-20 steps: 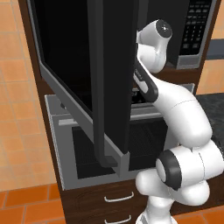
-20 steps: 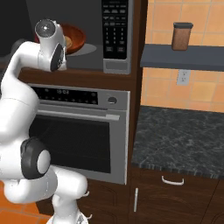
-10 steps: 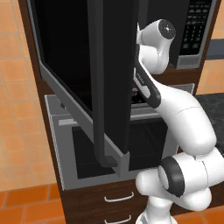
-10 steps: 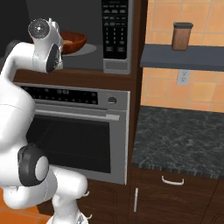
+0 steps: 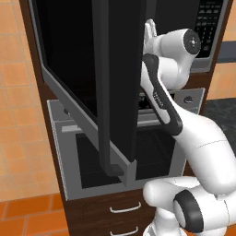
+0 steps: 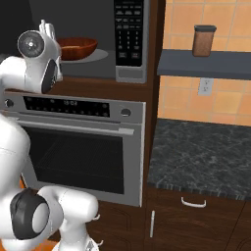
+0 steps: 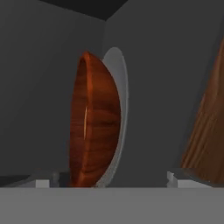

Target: Open the microwave, place the bowl with waffle inside the microwave, then close the microwave door and turn it on.

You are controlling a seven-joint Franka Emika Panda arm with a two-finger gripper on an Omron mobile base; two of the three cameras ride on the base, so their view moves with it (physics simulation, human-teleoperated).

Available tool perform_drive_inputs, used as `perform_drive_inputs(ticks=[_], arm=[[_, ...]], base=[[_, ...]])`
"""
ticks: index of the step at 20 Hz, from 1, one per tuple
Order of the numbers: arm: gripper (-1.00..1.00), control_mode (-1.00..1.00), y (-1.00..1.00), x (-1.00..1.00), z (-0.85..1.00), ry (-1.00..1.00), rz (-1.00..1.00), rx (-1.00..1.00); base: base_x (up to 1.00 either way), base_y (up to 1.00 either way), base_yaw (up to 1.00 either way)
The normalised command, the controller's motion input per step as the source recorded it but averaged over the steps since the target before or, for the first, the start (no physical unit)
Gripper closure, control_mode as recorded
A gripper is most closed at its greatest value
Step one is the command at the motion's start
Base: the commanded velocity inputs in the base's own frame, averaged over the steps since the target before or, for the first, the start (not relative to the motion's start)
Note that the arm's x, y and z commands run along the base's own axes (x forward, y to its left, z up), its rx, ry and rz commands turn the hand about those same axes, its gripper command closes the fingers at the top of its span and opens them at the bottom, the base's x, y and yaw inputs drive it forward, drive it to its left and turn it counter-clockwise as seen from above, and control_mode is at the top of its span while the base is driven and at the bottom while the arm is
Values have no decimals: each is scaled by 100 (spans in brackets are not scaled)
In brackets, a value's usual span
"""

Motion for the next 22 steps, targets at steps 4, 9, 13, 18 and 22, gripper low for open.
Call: perform_drive_inputs(ticks=[4,9,13,18,22], arm=[[-100,-100,0,-100,14,1,14,-1],[100,-100,-2,-100,-6,1,12,-1],[100,-100,1,-38,-7,1,3,-2],[100,-100,2,-100,-8,0,0,-2],[100,-100,30,-100,-5,-5,-2,-6]], base=[[0,0,0],[0,0,0],[0,0,0],[0,0,0],[0,0,0]])
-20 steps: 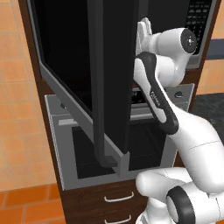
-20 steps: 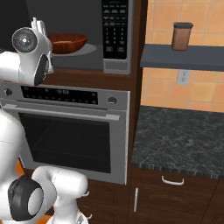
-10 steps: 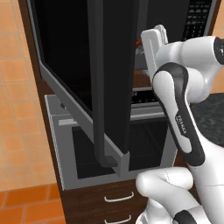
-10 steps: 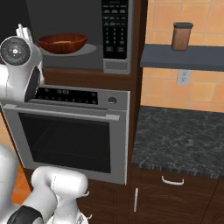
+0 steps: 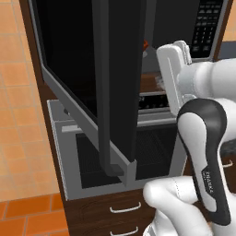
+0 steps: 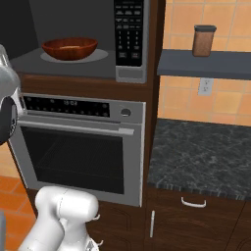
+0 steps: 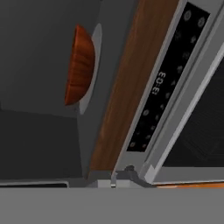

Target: Open the microwave, place the bowl with waffle inside the microwave, then close the microwave door and turn it on.

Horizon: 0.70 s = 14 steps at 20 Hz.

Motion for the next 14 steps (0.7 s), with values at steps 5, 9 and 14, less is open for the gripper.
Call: perform_drive_inputs(ticks=[5,9,14], arm=[[100,-100,20,-100,0,-7,-11,-3],[100,-100,12,-100,-4,-1,-4,-4],[100,-100,15,-98,0,-1,-6,-2]], base=[[0,0,0],[0,0,0],[0,0,0]])
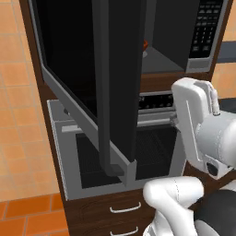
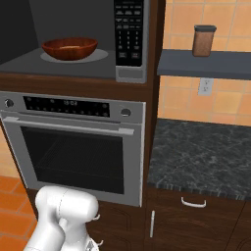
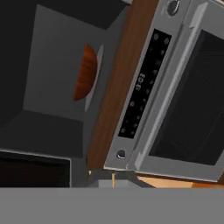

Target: Open the microwave, place the bowl with waffle inside the microwave, then close the microwave door and turn it on.

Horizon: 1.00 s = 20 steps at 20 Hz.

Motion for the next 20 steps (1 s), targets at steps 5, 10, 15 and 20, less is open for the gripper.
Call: perform_drive_inputs(ticks=[5,10,15,20], arm=[[100,-100,37,-80,-1,-11,-1,-14],[100,-100,46,-56,-2,-26,0,-29],[100,-100,35,-54,0,-21,-1,-26],[100,-100,45,-29,0,-13,-1,-24]], base=[[0,0,0],[0,0,0],[0,0,0],[0,0,0]])
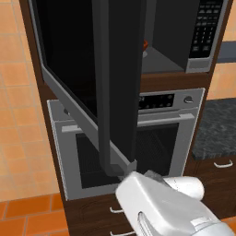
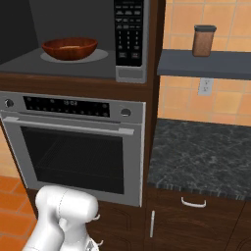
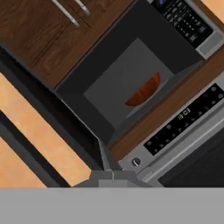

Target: Open the microwave, place the bowl with waffle inside the microwave, then close the microwave door and turn it on.

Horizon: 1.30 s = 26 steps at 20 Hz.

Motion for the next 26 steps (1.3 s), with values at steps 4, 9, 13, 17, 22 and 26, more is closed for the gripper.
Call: perform_drive_inputs(ticks=[4,9,13,17,22,26], arm=[[100,-100,53,-1,-9,-2,-2,-21],[100,-100,76,53,-58,8,-10,-21],[100,-100,96,81,-94,15,-7,-26],[100,-100,51,95,-25,-6,-14,-17],[100,-100,-30,67,22,-18,-6,-9],[100,-100,-99,-4,67,-14,0,-2]], base=[[0,0,0],[0,0,0],[0,0,0],[0,0,0],[0,0,0],[0,0,0]])
